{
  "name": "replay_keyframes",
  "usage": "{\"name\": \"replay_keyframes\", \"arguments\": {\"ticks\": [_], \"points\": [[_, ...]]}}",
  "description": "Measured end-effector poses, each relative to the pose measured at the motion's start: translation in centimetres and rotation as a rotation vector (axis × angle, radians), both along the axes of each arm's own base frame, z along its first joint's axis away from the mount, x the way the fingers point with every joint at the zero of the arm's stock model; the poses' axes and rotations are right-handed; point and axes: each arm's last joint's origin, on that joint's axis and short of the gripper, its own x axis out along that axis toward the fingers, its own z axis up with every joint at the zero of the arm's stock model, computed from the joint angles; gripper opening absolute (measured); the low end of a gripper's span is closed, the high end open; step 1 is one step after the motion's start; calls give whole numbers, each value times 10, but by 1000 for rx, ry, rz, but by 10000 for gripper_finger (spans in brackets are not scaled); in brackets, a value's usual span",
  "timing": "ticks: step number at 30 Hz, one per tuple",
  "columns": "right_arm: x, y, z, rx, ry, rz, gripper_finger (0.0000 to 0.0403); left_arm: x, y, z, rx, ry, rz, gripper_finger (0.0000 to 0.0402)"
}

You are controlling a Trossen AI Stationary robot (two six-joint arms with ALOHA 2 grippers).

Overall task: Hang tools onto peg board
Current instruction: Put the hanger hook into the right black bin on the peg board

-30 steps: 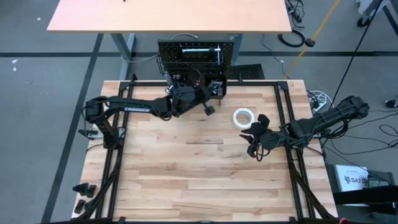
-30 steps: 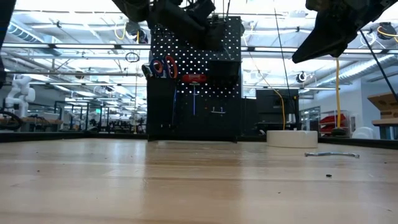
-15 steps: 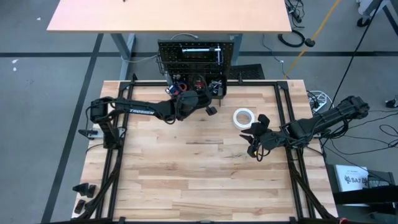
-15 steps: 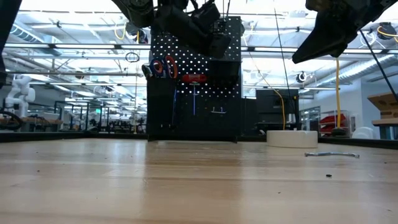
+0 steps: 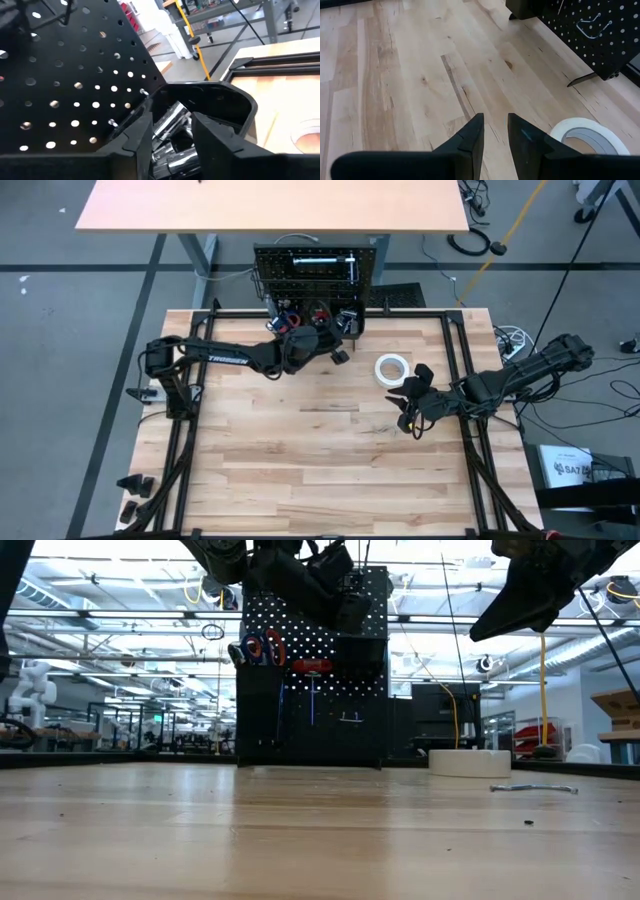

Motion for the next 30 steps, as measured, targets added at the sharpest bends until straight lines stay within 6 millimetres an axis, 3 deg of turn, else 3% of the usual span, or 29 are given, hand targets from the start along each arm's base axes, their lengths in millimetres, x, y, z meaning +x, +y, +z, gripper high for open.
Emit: {"name": "replay_keyframes", "arguments": {"ticks": [6, 15, 20, 24, 30], "points": [[-1, 0, -1, 5, 13, 0, 77, -4, -15, 15, 47, -7, -26, 143], [7, 3, -13, 45, 69, -19, 77, -8, -72, 31, 50, -25, -170, 143], [15, 11, -28, 142, 181, 79, 77, -9, -103, 15, -79, 48, -273, 144], [22, 19, -44, 247, 295, 146, 77, -16, -127, -10, -199, 91, -425, 144], [33, 23, -72, 197, 439, 164, 77, -31, -150, -39, -248, 54, -500, 144]]}}
